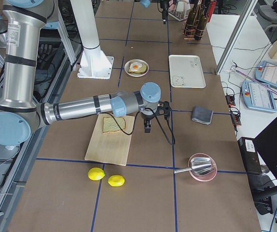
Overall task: Make sandwich and place on tray
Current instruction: 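Move the right gripper to the board bread while the left arm nears the tray, then grasp the bread slice edge with the right gripper and lift it, then carry the bread slice with the right gripper and lay it on the egg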
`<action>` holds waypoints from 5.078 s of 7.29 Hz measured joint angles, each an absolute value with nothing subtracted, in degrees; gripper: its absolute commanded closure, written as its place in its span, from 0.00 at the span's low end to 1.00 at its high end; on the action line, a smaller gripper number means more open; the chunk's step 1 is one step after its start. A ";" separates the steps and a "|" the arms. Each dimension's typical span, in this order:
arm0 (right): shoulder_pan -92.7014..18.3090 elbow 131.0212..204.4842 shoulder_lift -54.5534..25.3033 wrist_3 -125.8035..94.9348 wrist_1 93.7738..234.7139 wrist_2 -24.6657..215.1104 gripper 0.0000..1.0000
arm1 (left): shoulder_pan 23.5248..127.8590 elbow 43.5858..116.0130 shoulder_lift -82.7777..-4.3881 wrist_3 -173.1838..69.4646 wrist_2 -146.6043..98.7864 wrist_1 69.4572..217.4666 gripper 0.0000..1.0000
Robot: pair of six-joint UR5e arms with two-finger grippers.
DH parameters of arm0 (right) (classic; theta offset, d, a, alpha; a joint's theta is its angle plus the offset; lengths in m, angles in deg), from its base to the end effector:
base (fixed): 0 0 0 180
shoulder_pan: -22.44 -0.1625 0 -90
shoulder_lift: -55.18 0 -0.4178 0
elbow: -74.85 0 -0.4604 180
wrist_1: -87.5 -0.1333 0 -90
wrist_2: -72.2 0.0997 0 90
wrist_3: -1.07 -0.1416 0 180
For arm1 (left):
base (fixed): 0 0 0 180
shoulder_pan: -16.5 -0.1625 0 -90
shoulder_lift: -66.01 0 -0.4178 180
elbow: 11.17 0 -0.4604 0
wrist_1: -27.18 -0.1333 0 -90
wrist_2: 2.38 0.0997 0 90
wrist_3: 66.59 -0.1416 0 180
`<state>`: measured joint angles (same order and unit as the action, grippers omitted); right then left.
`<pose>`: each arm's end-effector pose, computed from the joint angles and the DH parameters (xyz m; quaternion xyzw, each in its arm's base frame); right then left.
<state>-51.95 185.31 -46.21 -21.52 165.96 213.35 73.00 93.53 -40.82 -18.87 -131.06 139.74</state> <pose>-0.1115 -0.4846 0.5475 0.0135 -0.4541 -0.0231 0.8905 0.3277 -0.5763 0.3057 0.1337 0.5032 0.0454 0.8526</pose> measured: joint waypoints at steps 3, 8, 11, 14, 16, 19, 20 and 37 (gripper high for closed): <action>-41.03 185.38 -55.77 -43.22 140.91 207.95 0.00 | 68.27 94.77 -43.65 -12.08 -130.58 140.10 0.00; -23.55 184.72 -65.34 -52.37 123.87 197.66 0.02 | 62.78 94.82 -46.83 -5.22 -124.44 140.10 0.00; -13.03 181.89 -66.27 -60.37 117.02 189.41 0.20 | 62.64 94.78 -47.04 -4.92 -124.29 140.06 0.00; -10.52 180.99 -66.50 -62.05 115.75 187.86 0.27 | 62.64 94.71 -47.02 -4.98 -124.28 140.03 0.00; -10.50 180.90 -66.72 -62.12 115.55 187.99 0.33 | 62.68 94.61 -46.93 -5.06 -124.28 140.07 0.00; -10.65 180.71 -67.26 -62.15 115.45 188.00 0.50 | 62.72 94.53 -46.69 -5.30 -124.28 140.09 0.00; -10.64 180.69 -67.26 -62.18 115.45 187.92 0.70 | 62.76 94.54 -46.55 -5.44 -124.28 140.11 0.00; -30.94 184.01 -40.22 -73.54 121.36 206.52 1.00 | 62.74 93.75 -46.74 -5.45 -124.28 140.25 0.00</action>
<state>-30.94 184.01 -40.22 -73.54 121.36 206.52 62.74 93.75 -46.74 -5.45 -124.28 140.25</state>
